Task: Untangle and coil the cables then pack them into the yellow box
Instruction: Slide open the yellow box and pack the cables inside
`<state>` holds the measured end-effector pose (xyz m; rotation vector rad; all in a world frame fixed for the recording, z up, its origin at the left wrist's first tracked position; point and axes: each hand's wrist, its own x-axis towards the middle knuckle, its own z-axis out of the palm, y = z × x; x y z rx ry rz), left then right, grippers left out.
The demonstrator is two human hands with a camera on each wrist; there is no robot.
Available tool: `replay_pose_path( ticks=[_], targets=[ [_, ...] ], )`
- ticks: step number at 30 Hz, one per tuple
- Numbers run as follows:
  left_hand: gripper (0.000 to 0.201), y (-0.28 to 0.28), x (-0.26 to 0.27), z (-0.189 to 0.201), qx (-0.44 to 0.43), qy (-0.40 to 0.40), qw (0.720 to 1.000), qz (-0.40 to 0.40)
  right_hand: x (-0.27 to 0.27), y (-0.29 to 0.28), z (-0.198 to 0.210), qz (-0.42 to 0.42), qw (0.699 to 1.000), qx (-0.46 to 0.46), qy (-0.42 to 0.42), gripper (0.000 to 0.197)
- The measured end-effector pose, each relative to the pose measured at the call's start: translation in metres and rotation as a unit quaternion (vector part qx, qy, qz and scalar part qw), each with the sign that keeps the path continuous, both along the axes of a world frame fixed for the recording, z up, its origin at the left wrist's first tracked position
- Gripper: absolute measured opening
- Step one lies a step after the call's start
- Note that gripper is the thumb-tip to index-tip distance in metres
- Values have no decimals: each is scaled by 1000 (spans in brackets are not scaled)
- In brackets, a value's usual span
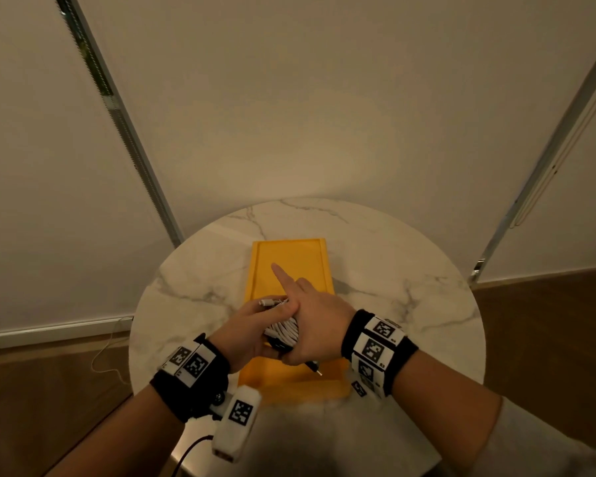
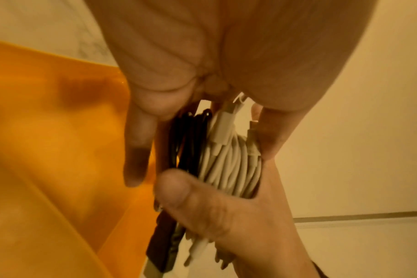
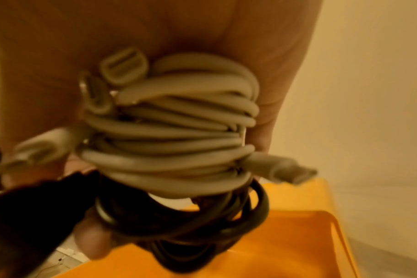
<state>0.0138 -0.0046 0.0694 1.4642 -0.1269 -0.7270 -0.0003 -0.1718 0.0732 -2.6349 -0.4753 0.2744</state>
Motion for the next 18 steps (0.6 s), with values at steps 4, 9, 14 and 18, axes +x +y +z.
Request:
replay_pose_path(
  ticks=[4, 9, 14, 18],
  targets=[
    [35, -2, 1, -6, -15, 42, 999, 14, 4, -6, 0, 2, 998, 49, 25, 144],
    [32, -3, 3, -16, -38, 66, 996, 51, 15, -14, -7, -13, 994, 89, 57, 125],
    [34, -5, 9, -27, -47, 80, 992, 84, 19, -12, -16, 3, 999, 30, 41, 110],
    [33, -8, 12, -33, -39, 79, 991, 102, 24, -7, -24, 15, 999, -46, 21, 100]
  ],
)
